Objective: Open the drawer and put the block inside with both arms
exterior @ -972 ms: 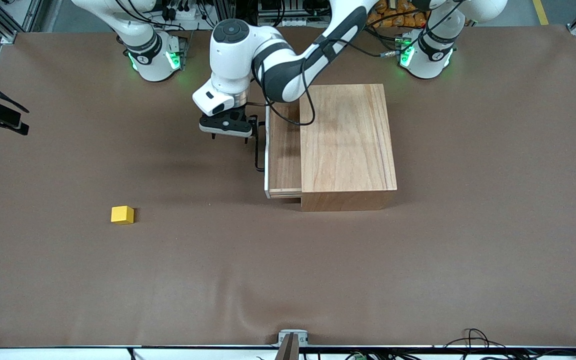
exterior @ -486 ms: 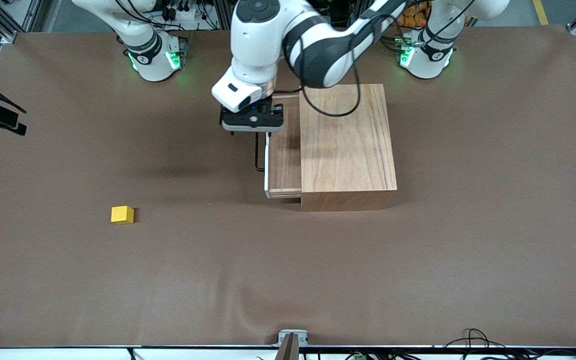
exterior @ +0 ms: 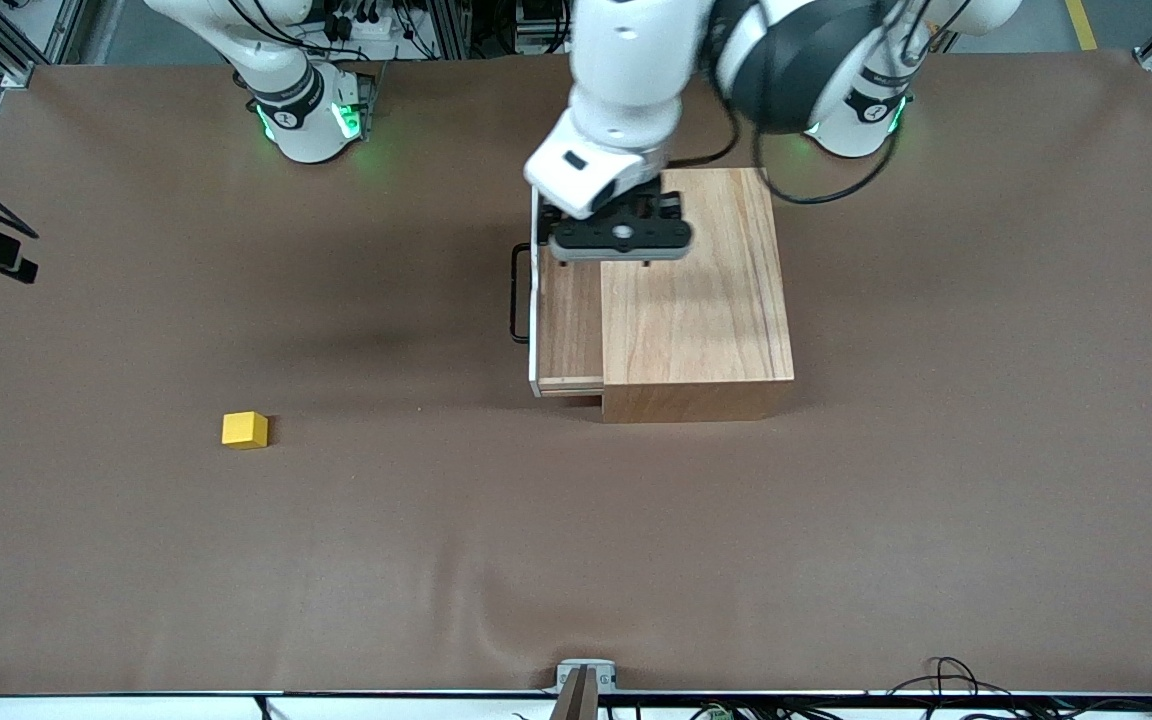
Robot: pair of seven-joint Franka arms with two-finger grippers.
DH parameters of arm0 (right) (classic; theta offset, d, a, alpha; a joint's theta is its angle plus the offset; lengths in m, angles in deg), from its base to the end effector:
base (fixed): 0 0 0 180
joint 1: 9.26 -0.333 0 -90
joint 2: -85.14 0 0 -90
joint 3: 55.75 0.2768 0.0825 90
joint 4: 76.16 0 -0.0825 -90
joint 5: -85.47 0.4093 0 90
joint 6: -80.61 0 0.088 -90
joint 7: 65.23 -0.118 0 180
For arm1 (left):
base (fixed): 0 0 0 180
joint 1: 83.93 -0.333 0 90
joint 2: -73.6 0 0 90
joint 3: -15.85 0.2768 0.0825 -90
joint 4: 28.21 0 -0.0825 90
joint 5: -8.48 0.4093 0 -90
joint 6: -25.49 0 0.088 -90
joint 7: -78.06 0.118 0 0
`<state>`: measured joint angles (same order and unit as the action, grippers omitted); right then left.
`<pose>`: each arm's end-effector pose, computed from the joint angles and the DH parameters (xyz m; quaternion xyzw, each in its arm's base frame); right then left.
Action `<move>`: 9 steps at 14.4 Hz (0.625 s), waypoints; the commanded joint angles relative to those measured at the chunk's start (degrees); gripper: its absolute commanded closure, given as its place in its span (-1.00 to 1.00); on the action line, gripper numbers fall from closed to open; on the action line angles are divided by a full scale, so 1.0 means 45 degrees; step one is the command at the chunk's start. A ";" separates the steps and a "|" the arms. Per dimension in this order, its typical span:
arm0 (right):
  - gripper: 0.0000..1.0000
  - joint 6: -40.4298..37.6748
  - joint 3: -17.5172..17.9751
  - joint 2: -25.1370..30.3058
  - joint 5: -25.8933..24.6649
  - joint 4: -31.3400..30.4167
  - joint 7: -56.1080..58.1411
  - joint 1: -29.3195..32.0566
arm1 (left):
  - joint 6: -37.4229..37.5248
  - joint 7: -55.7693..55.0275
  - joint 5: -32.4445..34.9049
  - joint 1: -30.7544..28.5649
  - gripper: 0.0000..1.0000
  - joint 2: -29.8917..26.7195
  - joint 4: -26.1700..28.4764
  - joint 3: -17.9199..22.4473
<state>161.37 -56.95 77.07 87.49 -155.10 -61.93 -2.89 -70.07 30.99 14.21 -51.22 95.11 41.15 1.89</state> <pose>0.5951 -0.0736 0.5724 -0.9978 0.0353 0.0527 0.0211 0.4980 -0.4699 0.5319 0.9989 0.0111 0.0358 0.0294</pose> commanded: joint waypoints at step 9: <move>-1.00 0.0550 0.0208 -0.3537 -0.0020 0.0197 0.0126 0.0713 | 0.1740 0.5648 -0.0336 -0.5272 -1.00 -0.4094 0.3532 -0.0569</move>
<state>164.56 -57.00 63.66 87.46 -155.36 -61.90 -1.18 -63.77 52.03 13.51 -70.67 80.83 53.83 0.57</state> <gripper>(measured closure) 0.000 0.000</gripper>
